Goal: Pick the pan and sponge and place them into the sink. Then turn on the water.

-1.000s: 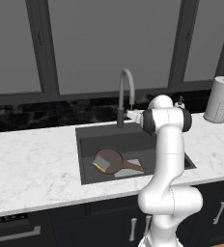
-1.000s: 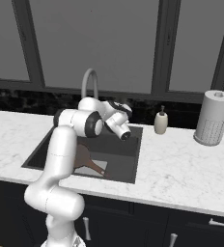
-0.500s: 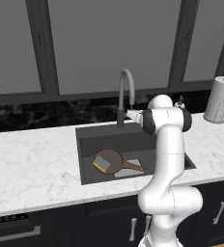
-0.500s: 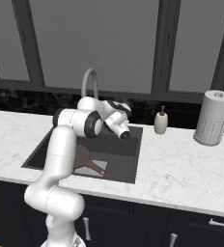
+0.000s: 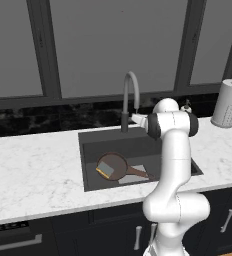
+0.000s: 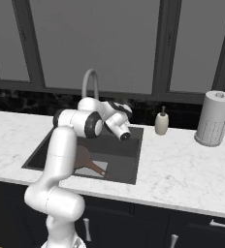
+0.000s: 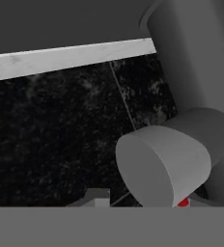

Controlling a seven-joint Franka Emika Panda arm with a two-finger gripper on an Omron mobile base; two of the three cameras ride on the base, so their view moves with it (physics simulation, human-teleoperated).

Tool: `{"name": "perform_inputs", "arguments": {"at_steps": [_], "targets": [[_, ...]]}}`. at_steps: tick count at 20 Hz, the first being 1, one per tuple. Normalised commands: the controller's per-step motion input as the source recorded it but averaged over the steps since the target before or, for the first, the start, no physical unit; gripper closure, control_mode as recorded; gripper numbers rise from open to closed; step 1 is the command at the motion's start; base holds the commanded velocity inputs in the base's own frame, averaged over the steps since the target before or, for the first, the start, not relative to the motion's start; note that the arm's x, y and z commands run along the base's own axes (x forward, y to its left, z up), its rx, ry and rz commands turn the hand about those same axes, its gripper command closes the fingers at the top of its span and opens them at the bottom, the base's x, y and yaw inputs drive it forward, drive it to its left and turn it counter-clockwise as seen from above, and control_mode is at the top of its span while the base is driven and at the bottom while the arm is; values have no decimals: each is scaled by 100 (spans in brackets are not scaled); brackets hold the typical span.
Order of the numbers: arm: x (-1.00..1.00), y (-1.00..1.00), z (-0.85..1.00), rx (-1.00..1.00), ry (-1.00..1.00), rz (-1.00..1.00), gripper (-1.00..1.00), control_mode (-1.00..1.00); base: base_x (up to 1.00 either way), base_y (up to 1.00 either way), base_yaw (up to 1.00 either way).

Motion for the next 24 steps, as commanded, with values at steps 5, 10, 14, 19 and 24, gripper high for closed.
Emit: {"name": "perform_inputs", "arguments": {"at_steps": [5,10,14,19,24], "targets": [[39,-62,0,12,0,-5,100,-100,0,0,0],[46,-80,0,20,4,-4,100,-100,0,0,0],[51,-86,0,22,14,-3,100,-100,0,0,0],[58,-80,0,19,23,-3,100,-100,0,0,0],[58,-73,2,18,26,-2,100,-100,0,0,0]]}}
